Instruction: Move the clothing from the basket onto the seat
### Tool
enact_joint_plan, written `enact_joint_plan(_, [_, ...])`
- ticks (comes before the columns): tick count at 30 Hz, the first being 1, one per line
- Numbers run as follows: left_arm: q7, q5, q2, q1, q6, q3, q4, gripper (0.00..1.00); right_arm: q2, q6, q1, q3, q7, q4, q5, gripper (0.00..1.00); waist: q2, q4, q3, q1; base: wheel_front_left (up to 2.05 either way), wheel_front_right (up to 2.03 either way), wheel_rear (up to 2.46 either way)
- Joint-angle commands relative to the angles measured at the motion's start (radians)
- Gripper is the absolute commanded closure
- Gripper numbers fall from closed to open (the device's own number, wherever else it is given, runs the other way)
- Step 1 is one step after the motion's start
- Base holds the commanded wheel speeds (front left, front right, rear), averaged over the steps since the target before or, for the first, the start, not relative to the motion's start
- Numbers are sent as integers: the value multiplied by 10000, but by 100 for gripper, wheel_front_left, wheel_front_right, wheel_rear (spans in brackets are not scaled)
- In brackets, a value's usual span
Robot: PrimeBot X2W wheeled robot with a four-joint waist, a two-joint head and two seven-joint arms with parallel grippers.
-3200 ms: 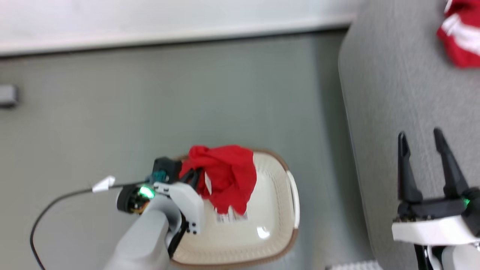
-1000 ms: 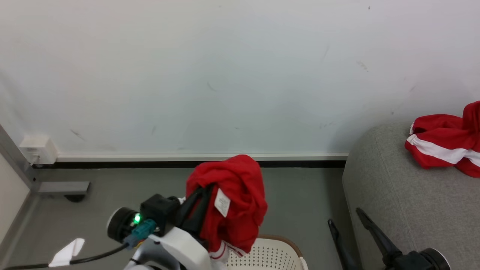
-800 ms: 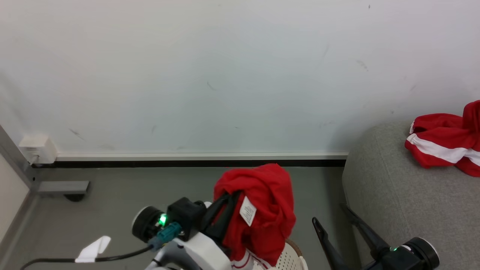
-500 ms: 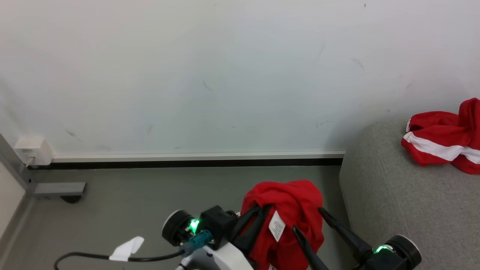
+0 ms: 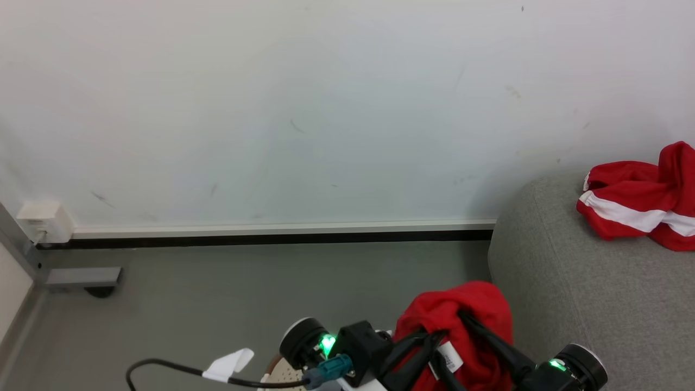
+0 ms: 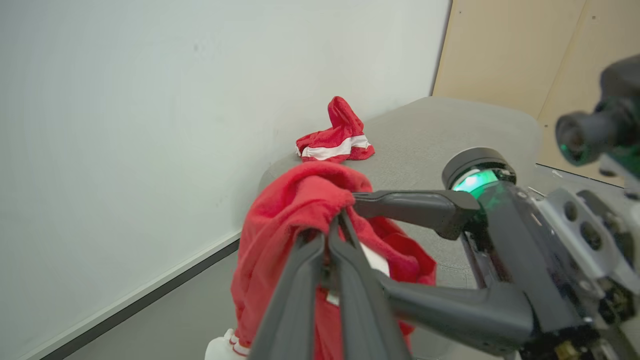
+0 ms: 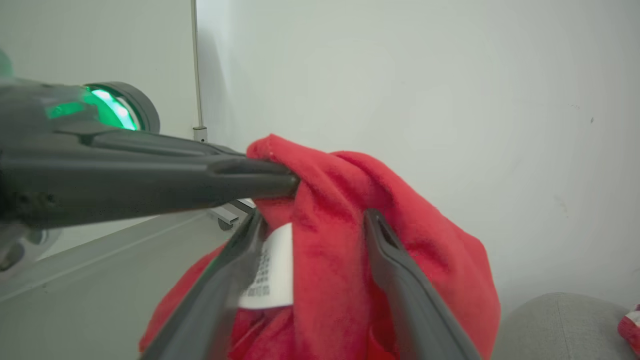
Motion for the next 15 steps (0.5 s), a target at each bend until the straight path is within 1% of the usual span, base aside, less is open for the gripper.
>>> enact_joint_plan(1, [50, -119, 40, -21, -83, -31, -148, 100, -84, 13, -34, 40, 52, 63, -47, 0, -1, -1, -16, -1, 0, 0, 0])
enact_joint_plan(5, [142, -175, 87, 12, -149, -101, -277, 100, -174, 12, -18, 102, 153, 104, -76, 0, -1, 6, -18, -1, 0, 0, 0])
enact_joint_plan(6, [169, -200, 93, 15, -159, -120, -312, 100, -197, 12, -19, 107, 167, 122, -75, 35, -1, 8, -16, -1, 0, 0, 0])
enact_joint_plan(7, [194, -219, 97, 21, -159, -136, -331, 100, -210, 12, -24, 117, 208, 136, -68, 78, -1, 10, -18, -1, 0, 0, 0])
enact_joint_plan(8, [202, -235, 104, 35, -167, -149, -349, 100, -214, 12, -32, 131, 212, 146, -43, 100, -1, 9, -21, -1, 0, 0, 0])
enact_joint_plan(15, [169, -313, 198, 93, -18, -63, -202, 100, -258, 10, -73, 97, 259, 108, 147, 100, -1, -40, -17, -1, 0, 0, 0])
